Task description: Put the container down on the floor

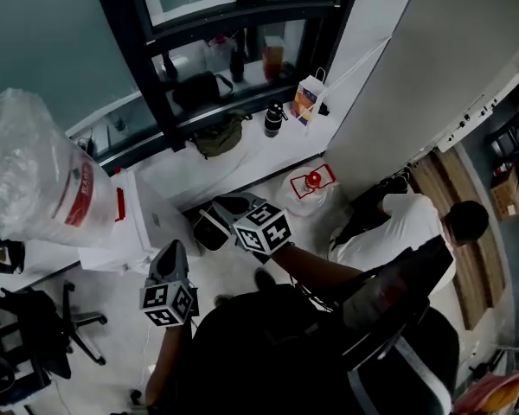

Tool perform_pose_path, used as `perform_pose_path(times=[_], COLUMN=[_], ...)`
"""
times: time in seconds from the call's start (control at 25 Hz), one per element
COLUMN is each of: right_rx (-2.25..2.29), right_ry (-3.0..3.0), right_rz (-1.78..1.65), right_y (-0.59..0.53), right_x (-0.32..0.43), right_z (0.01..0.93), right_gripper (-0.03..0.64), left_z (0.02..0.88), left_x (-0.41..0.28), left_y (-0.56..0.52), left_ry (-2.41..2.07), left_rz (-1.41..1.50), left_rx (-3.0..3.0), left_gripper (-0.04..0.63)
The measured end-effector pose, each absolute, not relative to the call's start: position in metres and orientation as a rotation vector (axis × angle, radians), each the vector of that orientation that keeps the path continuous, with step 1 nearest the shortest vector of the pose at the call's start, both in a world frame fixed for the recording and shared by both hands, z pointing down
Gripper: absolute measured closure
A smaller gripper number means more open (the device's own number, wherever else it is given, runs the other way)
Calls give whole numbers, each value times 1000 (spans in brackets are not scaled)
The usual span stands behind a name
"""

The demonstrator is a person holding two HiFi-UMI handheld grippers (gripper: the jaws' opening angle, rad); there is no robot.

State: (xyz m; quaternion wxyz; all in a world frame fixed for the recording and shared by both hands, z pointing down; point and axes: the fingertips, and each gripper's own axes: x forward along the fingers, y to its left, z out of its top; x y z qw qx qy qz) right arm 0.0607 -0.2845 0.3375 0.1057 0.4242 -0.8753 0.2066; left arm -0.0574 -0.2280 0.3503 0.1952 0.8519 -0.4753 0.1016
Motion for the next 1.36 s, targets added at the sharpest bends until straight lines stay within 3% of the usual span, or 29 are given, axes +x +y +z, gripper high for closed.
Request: perform_pose_path(times=[1.36], right_rx=[1237], right_ry=[-2606], right_rz=[498], right_y=[-269], right_x=[41], right_z=[300], right_gripper=[609], left_z=[301], left_x=[-87], left_y=[-223], left_ry=[-1466], left_rz=[188], left_rx=[2433], left_gripper=[584])
